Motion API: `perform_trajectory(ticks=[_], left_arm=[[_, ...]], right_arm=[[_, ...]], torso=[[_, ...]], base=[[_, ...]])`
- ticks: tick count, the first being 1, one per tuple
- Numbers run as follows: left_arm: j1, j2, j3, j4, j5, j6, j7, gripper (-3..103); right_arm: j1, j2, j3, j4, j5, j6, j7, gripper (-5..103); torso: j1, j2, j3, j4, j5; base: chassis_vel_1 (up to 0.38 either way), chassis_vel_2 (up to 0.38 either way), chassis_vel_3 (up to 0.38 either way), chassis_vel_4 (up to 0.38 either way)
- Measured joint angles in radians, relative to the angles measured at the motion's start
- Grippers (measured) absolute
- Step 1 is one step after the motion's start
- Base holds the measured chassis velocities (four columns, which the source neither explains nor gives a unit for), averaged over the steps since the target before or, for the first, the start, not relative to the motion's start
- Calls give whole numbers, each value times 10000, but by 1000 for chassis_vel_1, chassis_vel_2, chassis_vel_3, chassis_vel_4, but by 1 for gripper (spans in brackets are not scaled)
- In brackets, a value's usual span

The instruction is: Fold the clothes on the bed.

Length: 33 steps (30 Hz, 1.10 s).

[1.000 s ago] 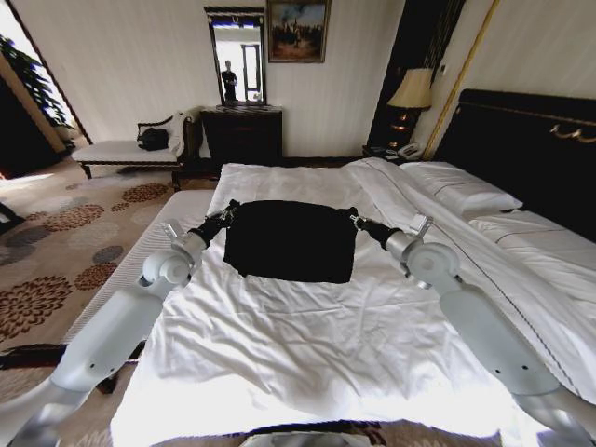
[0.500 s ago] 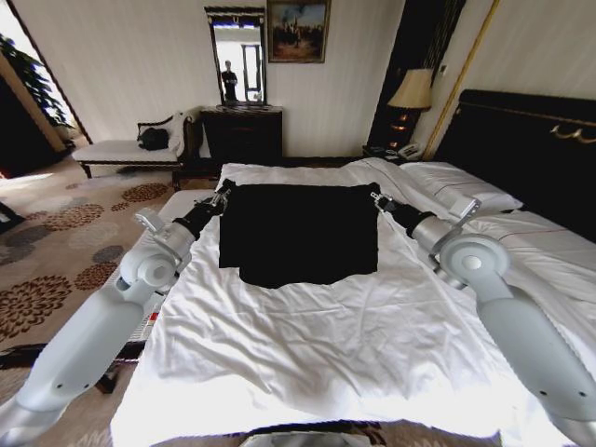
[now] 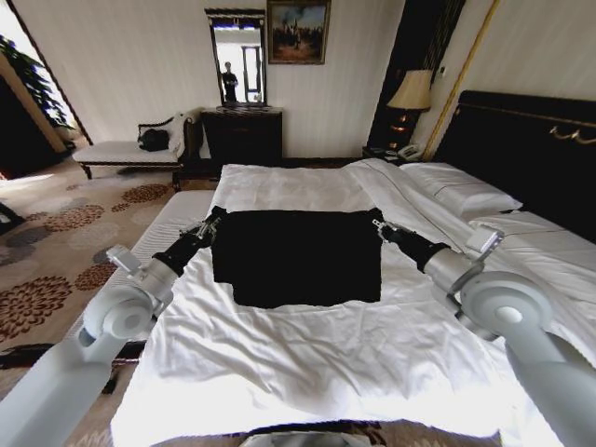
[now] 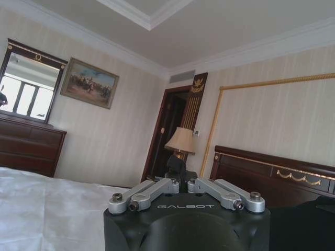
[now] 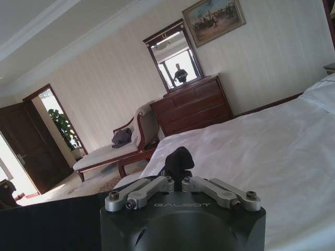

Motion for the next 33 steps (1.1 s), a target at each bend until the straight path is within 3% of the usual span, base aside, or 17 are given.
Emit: perform_trajectory(ticks=[5, 9, 12, 13, 14, 15, 17, 23, 29, 33], left_arm=[[-427, -75, 761, 406, 72, 139, 24, 2], [-1505, -212, 1823, 1581, 147, 244, -1, 2], [-2805, -361, 3122, 3162, 270, 293, 7, 2], [-2805, -361, 3122, 3162, 270, 293, 7, 2], [-3065, -441, 3406, 3732, 406, 293, 19, 2], [-3364, -565, 3696, 4315, 519, 287, -4, 2], [-4034, -915, 4364, 5463, 649, 244, -6, 2], [-5875, -1902, 5954, 7637, 1005, 40, -4, 2], [-7019, -2831, 6667, 9290, 1519, -124, 0, 2], [-7785, -3402, 6896, 10704, 1830, -291, 6, 2]], right_arm=[[27, 215, -529, -259, -33, -217, 160, 1], [691, 505, -1586, -1314, -558, -360, 120, 1], [1873, 909, -3028, -3263, -1138, -441, -352, 1], [1873, 909, -3028, -3263, -1138, -441, -352, 1], [2501, 1082, -3762, -4134, -1348, -434, -583, 1], [2961, 1219, -4242, -4740, -1510, -415, -830, 1], [3663, 1418, -4938, -5755, -1892, -338, -1474, 1], [5100, 1990, -6253, -8225, -2963, 127, -2360, 1], [6026, 2493, -6774, -9868, -3469, 538, -2777, 1], [6612, 2851, -7074, -11024, -3816, 878, -3071, 1]], torso=[[-1, 0, 0, -3, -3], [1, -1, 3, -3, -1], [5, -2, 4, -12, -3], [5, -2, 4, -12, -3], [5, -2, 5, -6, 2], [5, -3, 6, 8, 7], [5, -3, 6, 12, -7], [6, -4, 6, -3, -2], [6, -3, 5, -8, -4], [8, -4, 6, 3, 0]], base=[[0, 0, 0, 0], [0, 0, 0, 0], [0, 0, 0, 0], [0, 0, 0, 0], [0, 0, 0, 0], [0, 0, 0, 0], [0, 0, 0, 0], [0, 0, 0, 0], [0, 0, 0, 0], [0, 0, 0, 0]])
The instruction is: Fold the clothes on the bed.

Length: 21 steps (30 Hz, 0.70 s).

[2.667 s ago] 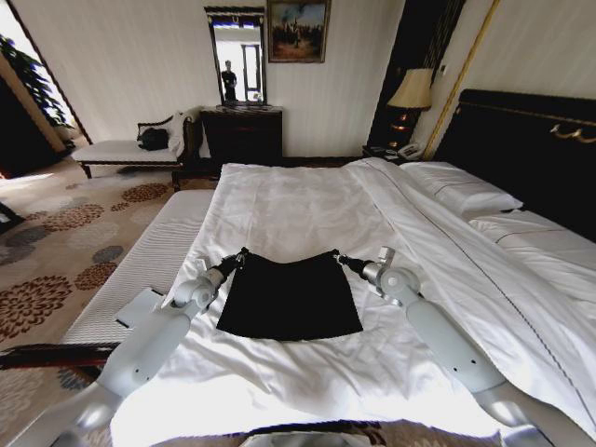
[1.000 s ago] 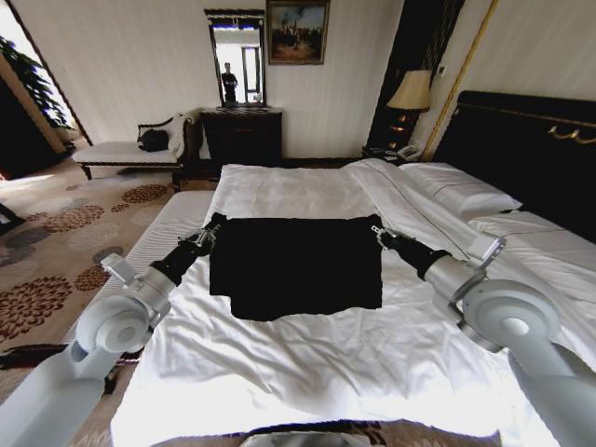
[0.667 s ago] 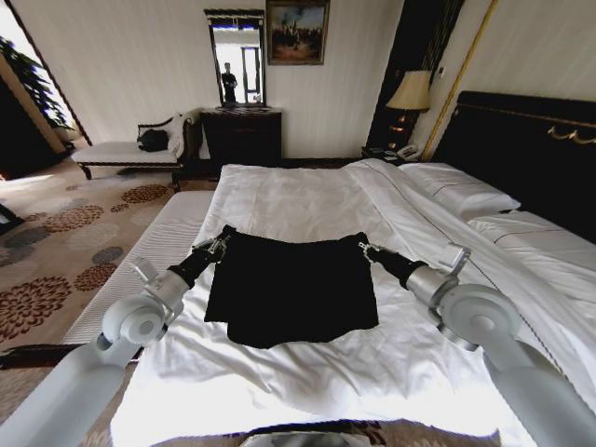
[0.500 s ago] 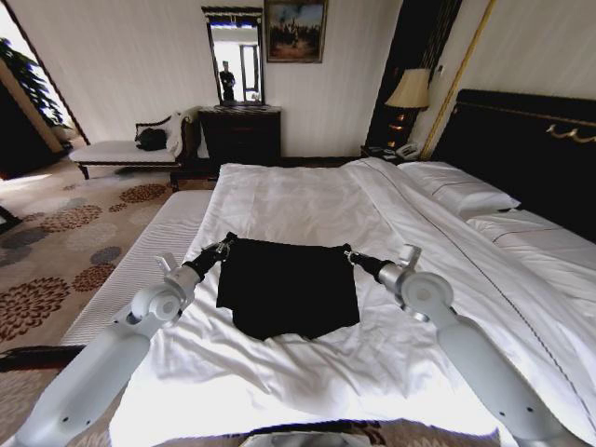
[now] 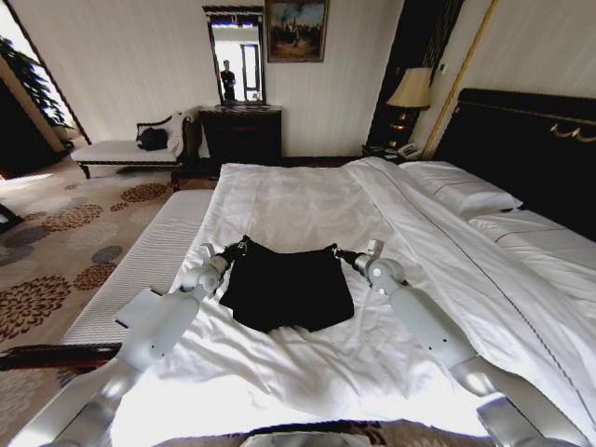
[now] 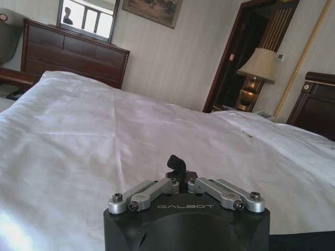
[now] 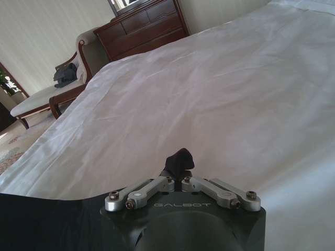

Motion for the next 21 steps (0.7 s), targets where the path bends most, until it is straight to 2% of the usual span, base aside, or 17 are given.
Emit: perform_trajectory(ticks=[2, 4, 9, 14, 21], left_arm=[[-567, -336, 50, 891, 220, -138, -5, 2], [-995, -645, 45, 1574, 419, -278, -4, 2], [-1388, -1035, 13, 2252, 602, -389, -4, 2], [-1330, -1215, -70, 2436, 815, -497, -4, 2], [-503, -1013, -375, 1798, 1128, -802, -6, 2]], right_arm=[[362, 261, -100, -828, -263, 214, -211, 1], [617, 495, -95, -1365, -382, 404, -292, 1], [895, 915, 58, -1914, -469, 680, -309, 1], [843, 1037, 137, -2101, -766, 937, -386, 1], [77, 926, 473, -1321, -1145, 1388, -488, 1]], torso=[[-2, 0, -1, 0, 0], [-3, 1, -3, -10, -1], [-3, 1, -3, -2, 1], [-3, 1, -3, -2, -2], [-6, 2, -4, -5, -3]], base=[[0, 0, 0, 0], [0, 0, 0, 0], [0, 0, 0, 0], [0, 0, 0, 0], [0, 0, 0, 0]])
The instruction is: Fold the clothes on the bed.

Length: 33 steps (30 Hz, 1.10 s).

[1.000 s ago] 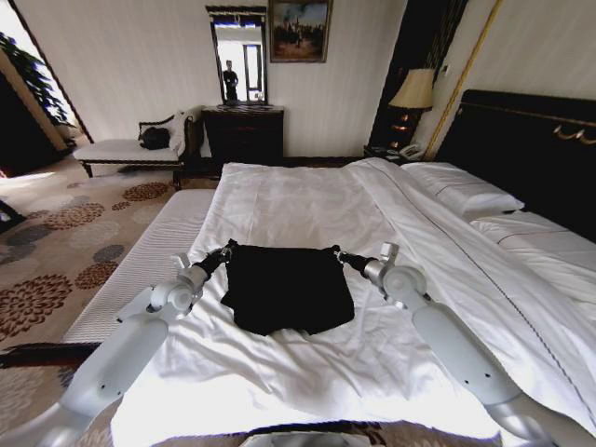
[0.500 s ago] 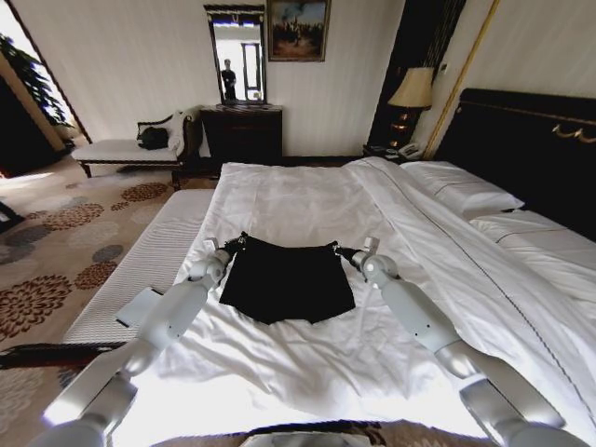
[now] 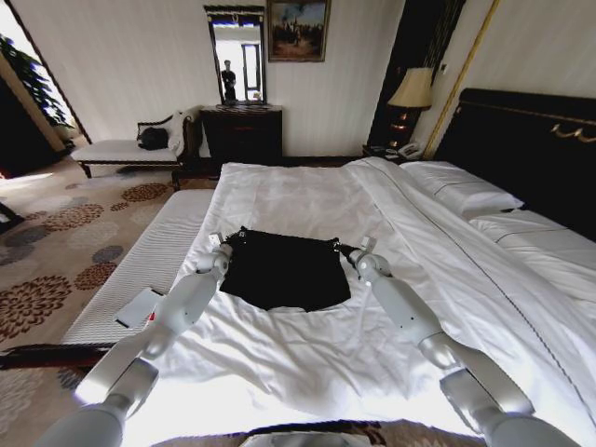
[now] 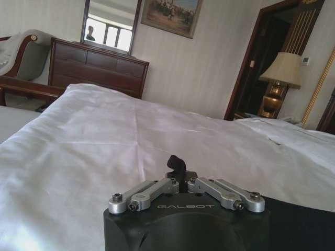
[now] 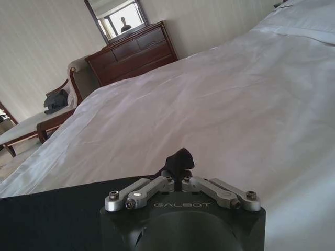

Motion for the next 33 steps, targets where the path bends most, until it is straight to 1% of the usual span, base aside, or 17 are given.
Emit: perform_trajectory(ticks=[3, 4, 7, 8, 11, 12, 14, 17, 18, 22, 26, 31, 33], left_arm=[[466, 221, -224, -602, -91, -83, 2, 2], [466, 221, -224, -602, -91, -83, 2, 2], [1122, 509, -425, -1379, -270, -241, -1, 2], [1122, 509, -425, -1379, -270, -241, -1, 2], [1719, 702, -703, -2087, -304, -356, -2, 2], [1927, 766, -806, -2342, -307, -382, -1, 2], [1958, 776, -823, -2380, -306, -388, -1, 2], [2604, 964, -1110, -3032, -218, -535, -1, 2], [2604, 964, -1110, -3032, -218, -535, -1, 2], [3207, 1089, -1279, -3629, -112, -714, 1, 2], [3630, 1215, -1388, -4008, -52, -838, 5, 2], [4313, 1434, -1587, -4325, 185, -1061, 4, 2], [4552, 1458, -1695, -4362, 291, -1156, 5, 2]], right_arm=[[-297, 27, 163, 246, -151, 297, 42, 1], [-297, 27, 163, 246, -151, 297, 42, 1], [-736, -3, 406, 702, -464, 707, -109, 1], [-736, -3, 406, 702, -464, 707, -109, 1], [-1266, -109, 697, 1409, -790, 941, -271, 1], [-1518, -115, 801, 1665, -944, 1144, -291, 1], [-1557, -114, 816, 1699, -969, 1177, -293, 1], [-2265, -109, 1005, 2116, -1612, 1765, -352, 1], [-2265, -109, 1005, 2116, -1612, 1765, -352, 1], [-3077, -132, 1115, 2252, -2287, 2281, -462, 1], [-3742, 0, 1294, 2342, -2678, 2668, -517, 1], [-4375, 210, 1452, 2521, -3404, 3246, -689, 1], [-4509, 290, 1482, 2562, -3696, 3495, -759, 1]], torso=[[0, 1, 0, 3, 2], [0, 1, 0, 3, 2], [0, 0, 0, 3, 2], [0, 0, 0, 3, 2], [0, 1, -1, -1, -1], [-2, 1, -1, -1, 0], [-2, 2, -1, 0, 1], [-2, 2, -1, 2, 0], [-2, 2, -1, 2, 0], [-1, 2, -1, 0, 0], [-2, 2, -2, -3, 3], [-1, 2, 0, 4, 2], [-1, 3, 0, 2, 0]], base=[[0, 0, 0, 0], [0, 0, 0, 0], [0, 0, 0, 0], [0, 0, 0, 0], [0, 0, 0, 0], [0, 0, 0, 0], [0, 0, 0, 0], [0, 0, 0, 0], [0, 0, 0, 0], [0, 0, 0, 0], [0, 0, 0, 0], [0, 0, 0, 0], [0, 0, 0, 0]])
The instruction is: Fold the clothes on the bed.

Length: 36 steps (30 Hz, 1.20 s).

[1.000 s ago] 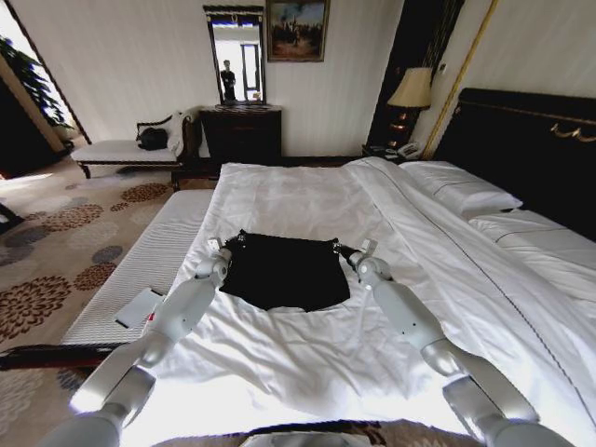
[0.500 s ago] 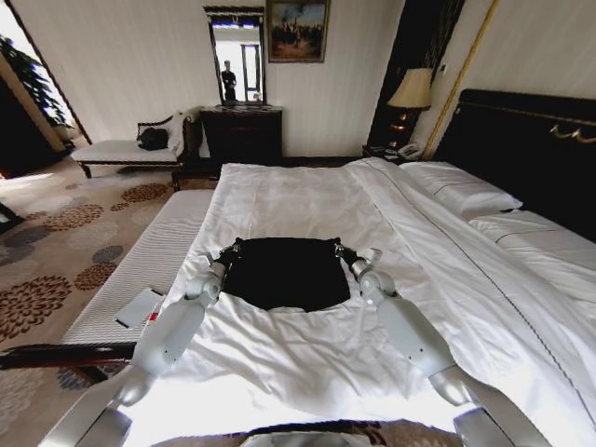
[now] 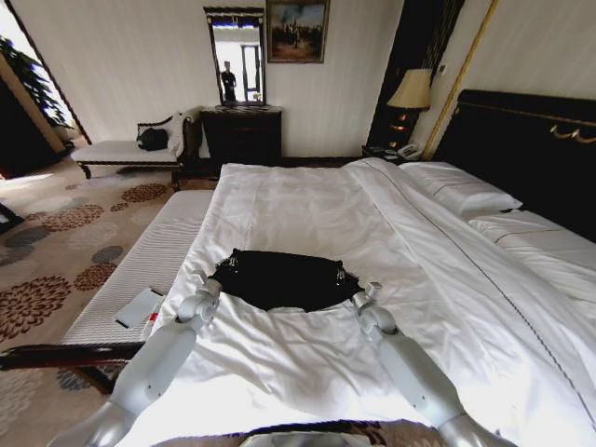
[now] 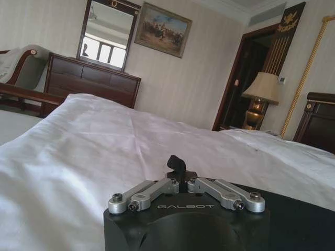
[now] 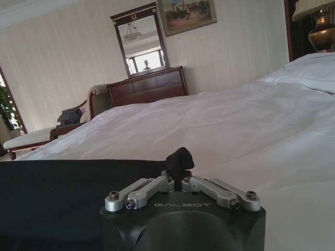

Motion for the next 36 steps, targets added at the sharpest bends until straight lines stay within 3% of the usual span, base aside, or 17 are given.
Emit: perform_trajectory(ticks=[9, 21, 24, 26, 28, 32, 33, 35, 36], left_arm=[[735, -189, -431, -96, 310, -236, -2, 2], [1043, -138, -703, -158, 826, -438, 5, 2], [1330, -142, -901, -287, 1168, -475, 3, 2], [1411, -145, -949, -320, 1342, -475, 2, 2], [1581, -132, -993, -403, 1801, -485, -2, 1], [1762, -83, -1040, -643, 2107, -553, -11, 18], [1832, -72, -1085, -761, 2172, -552, -12, 18], [1888, -59, -1148, -858, 2237, -553, -12, 23], [1968, -28, -1253, -959, 2394, -552, -11, 28]], right_arm=[[-640, 134, 77, 379, -989, 559, -116, 1], [-1375, 145, 326, 734, -1367, 1036, -271, -2], [-1626, 103, 369, 799, -1500, 1155, -421, 14], [-1689, 101, 375, 813, -1531, 1200, -454, 14], [-1807, 95, 378, 856, -1546, 1292, -535, 25], [-2024, 62, 375, 1055, -1588, 1411, -657, 41], [-2173, 37, 401, 1212, -1607, 1422, -671, 47], [-2295, 17, 456, 1353, -1609, 1426, -671, 47], [-2490, -23, 561, 1571, -1609, 1439, -667, 52]], torso=[[2, -2, 1, -2, 1], [2, -2, 1, -3, 2], [2, -2, 1, -2, 2], [2, -1, 1, -2, 2], [2, -2, 1, -1, 2], [2, -2, 1, 1, 3], [2, -2, 1, 1, 3], [2, -2, 1, 0, 3], [1, -2, 0, -2, 3]], base=[[0, 0, 0, 0], [0, 0, 0, 0], [0, 0, 0, 0], [0, 0, 0, 0], [0, 0, 0, 0], [0, 0, 0, 0], [0, 0, 0, 0], [0, 0, 0, 0], [0, 0, 0, 0]])
